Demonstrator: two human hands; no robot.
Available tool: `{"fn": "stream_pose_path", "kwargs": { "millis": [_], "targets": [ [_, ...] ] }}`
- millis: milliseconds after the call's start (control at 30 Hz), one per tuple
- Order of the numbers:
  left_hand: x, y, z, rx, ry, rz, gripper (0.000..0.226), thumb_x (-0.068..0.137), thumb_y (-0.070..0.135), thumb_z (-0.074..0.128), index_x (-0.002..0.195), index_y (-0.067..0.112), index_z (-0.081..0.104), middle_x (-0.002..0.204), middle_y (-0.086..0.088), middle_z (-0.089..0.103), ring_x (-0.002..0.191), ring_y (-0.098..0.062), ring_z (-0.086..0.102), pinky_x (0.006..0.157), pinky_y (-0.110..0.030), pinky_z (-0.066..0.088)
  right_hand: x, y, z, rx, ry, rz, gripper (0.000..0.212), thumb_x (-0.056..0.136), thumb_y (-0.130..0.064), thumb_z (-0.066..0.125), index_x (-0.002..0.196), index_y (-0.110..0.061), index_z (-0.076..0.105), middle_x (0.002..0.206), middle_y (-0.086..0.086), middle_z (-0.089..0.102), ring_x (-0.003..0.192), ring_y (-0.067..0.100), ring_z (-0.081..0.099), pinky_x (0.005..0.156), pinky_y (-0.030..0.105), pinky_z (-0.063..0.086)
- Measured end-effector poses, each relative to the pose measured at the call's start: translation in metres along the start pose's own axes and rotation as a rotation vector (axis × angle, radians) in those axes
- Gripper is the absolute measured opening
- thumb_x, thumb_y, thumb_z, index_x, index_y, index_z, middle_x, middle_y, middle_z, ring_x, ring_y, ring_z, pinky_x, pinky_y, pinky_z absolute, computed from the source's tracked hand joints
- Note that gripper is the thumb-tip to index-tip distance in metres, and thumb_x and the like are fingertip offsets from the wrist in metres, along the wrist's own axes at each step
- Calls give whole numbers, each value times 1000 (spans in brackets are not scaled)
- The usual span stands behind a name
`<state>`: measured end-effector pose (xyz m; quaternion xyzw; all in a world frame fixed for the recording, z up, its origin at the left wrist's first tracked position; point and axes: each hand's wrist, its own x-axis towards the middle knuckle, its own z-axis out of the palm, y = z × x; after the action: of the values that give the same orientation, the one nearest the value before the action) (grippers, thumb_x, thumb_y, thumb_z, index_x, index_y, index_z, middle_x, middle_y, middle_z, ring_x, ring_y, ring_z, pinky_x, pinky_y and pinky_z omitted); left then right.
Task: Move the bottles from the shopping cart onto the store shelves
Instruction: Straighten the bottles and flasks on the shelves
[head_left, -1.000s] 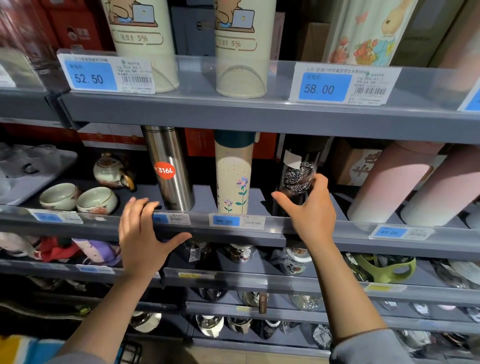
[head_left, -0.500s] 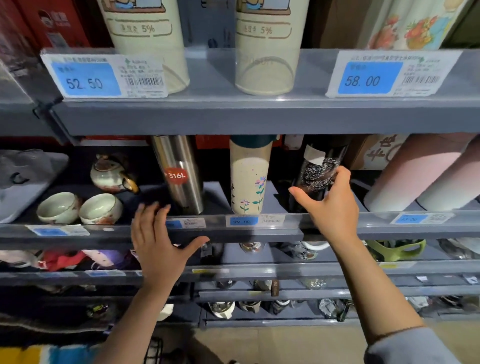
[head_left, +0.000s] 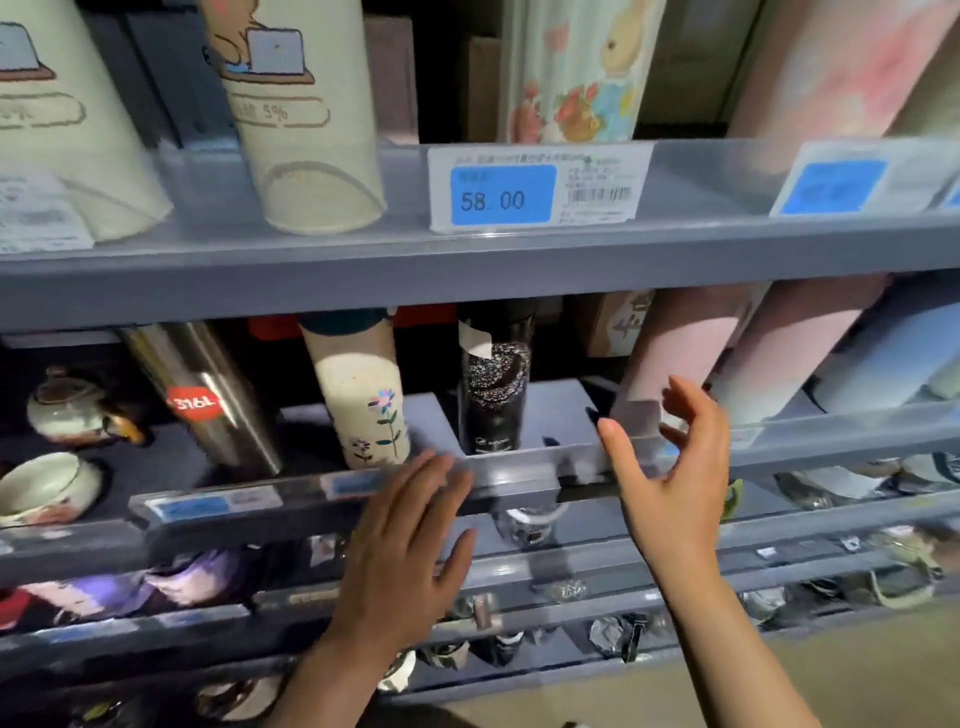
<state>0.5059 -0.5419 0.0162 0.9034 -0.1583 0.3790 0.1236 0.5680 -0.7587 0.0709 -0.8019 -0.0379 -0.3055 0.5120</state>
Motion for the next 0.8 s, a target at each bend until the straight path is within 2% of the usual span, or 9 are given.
{"fn": "stream_pose_path", "kwargs": {
  "millis": [67, 167, 267, 333, 400, 467, 533, 633, 800],
  "targets": [
    [19, 25, 22, -25, -2, 54, 51, 89, 28, 59, 134, 12, 45, 141, -5, 44, 131, -21, 44, 115, -31, 30, 18, 15, -18, 7, 16, -14, 70, 78, -47, 62, 134, -9, 44, 127, 7, 47, 117, 16, 48, 98, 17, 39],
    [40, 62, 57, -1, -9, 67, 55, 86, 29, 63, 136, 13, 45, 143, -4, 44, 134, -22, 43, 114, -41, 31, 42, 39, -43, 3, -36, -28, 74, 78, -45, 68, 137, -8, 41, 128, -2, 42, 119, 15, 46, 100, 26, 40],
    [51, 88, 84, 117, -54, -84, 63, 88, 40, 55, 144, 15, 37, 148, -6, 45, 138, -22, 38, 118, -48, 21, 58, 59, -64, 21, -141, -6, 77, 78, -44, 72, 141, -14, 37, 124, -16, 39, 119, 6, 45, 101, 27, 41],
    [54, 98, 93, 214, -95, -169, 66, 89, 45, 49, 145, 13, 35, 147, -8, 47, 139, -22, 35, 119, -49, 15, 67, 67, -71, 50, -243, -3, 83, 77, -48, 74, 144, -19, 33, 127, -26, 36, 118, -6, 42, 101, 16, 36],
    [54, 101, 93, 277, -117, -201, 64, 90, 47, 47, 143, 12, 40, 143, -8, 51, 137, -23, 37, 118, -50, 17, 79, 70, -69, 100, -363, 24, 91, 74, -48, 75, 147, -21, 28, 139, -17, 37, 123, -6, 40, 103, 14, 34],
    [54, 102, 90, 317, -136, -212, 62, 90, 48, 47, 140, 11, 48, 139, -8, 55, 135, -23, 39, 117, -50, 19, 90, 70, -61, 134, -469, 57, 96, 69, -49, 75, 147, -23, 25, 146, -3, 38, 129, 8, 42, 108, 28, 37],
    [54, 103, 87, 334, -168, -232, 61, 89, 49, 47, 138, 13, 50, 137, -7, 57, 135, -22, 40, 117, -49, 19, 100, 67, -52, 184, -554, 74, 90, 67, -51, 75, 140, -23, 31, 141, 1, 45, 126, 14, 48, 107, 37, 41],
    [54, 104, 86, 354, -181, -239, 61, 88, 50, 48, 138, 16, 45, 134, -5, 57, 134, -22, 40, 117, -48, 19, 110, 62, -43, 238, -632, 92, 61, 69, -40, 77, 112, -20, 38, 114, 3, 57, 105, 19, 58, 90, 45, 51],
    [55, 110, 85, 410, -176, -254, 62, 85, 47, 62, 135, 15, 45, 126, -3, 57, 131, -21, 45, 113, -50, 29, 111, 67, -38, 183, -631, -24, 46, 76, -22, 77, 100, -17, 38, 99, 3, 55, 90, 21, 56, 71, 35, 51]
  ]
}}
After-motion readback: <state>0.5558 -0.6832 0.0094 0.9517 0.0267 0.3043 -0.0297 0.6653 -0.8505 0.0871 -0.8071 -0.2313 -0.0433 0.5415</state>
